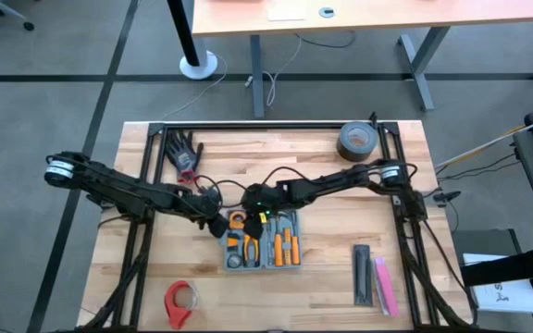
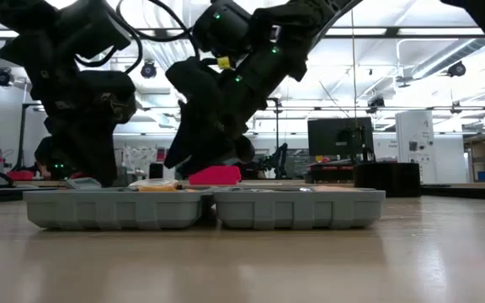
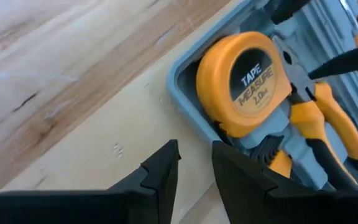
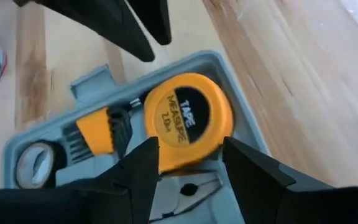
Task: Prefit tool cases
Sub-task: Remove the tape measure from the gray tool box
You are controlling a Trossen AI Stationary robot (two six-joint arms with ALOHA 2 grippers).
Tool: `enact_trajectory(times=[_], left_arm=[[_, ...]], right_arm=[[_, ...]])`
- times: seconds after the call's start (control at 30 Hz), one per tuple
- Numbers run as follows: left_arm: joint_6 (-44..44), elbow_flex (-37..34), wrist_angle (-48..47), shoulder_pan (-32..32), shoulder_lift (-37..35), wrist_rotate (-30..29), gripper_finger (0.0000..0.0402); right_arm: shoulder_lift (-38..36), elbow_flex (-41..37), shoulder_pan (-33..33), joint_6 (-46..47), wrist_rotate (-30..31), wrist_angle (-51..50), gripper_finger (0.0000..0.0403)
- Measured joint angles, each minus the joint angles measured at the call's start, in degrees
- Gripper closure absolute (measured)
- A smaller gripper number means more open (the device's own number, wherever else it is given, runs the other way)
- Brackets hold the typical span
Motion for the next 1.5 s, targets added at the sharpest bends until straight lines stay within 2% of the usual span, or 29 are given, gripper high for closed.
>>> enact_trajectory(times=[0.6, 0.9, 1.1, 1.5], left_arm=[[0.0, 0.0, -1.8, -1.0, 0.0, 3.1, 0.0313], [0.6, 0.0, 3.9, -1.5, 3.1, 3.1, 0.0309], [0.6, 0.1, 4.7, -1.5, 5.5, 3.1, 0.0316], [1.2, 0.0, 5.6, -1.5, 5.6, 2.8, 0.0318]], right_arm=[[1.2, 0.6, 0.0, 4.0, -0.3, -2.5, 0.0240], [1.1, 0.6, 0.0, 4.9, -2.5, 0.8, 0.0236], [1.1, 0.6, -0.1, 4.9, -2.7, -0.3, 0.0239], [1.2, 0.6, -0.1, 5.6, -2.9, -1.5, 0.0242]])
